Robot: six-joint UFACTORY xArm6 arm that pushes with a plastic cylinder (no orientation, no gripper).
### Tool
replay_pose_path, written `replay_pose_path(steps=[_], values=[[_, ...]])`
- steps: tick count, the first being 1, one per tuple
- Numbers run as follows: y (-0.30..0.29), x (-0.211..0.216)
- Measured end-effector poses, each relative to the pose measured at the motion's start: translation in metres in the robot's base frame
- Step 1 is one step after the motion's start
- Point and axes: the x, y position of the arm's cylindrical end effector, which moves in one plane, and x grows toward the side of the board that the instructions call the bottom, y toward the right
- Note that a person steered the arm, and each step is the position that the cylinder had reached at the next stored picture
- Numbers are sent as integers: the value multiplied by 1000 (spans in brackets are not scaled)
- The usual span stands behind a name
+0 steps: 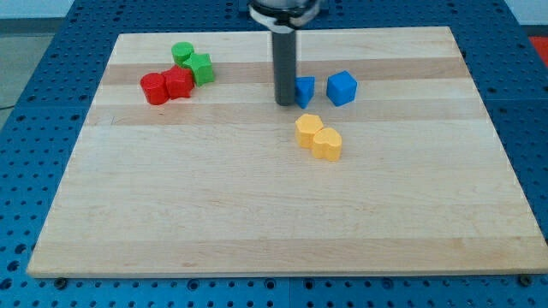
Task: Move the green blocks slightly towards the top left
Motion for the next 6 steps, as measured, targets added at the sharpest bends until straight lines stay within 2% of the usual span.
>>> replay_pose_path(steps=[1, 2, 4, 6], values=[[34, -9], [19, -9], [-82, -21], [-143, -74]])
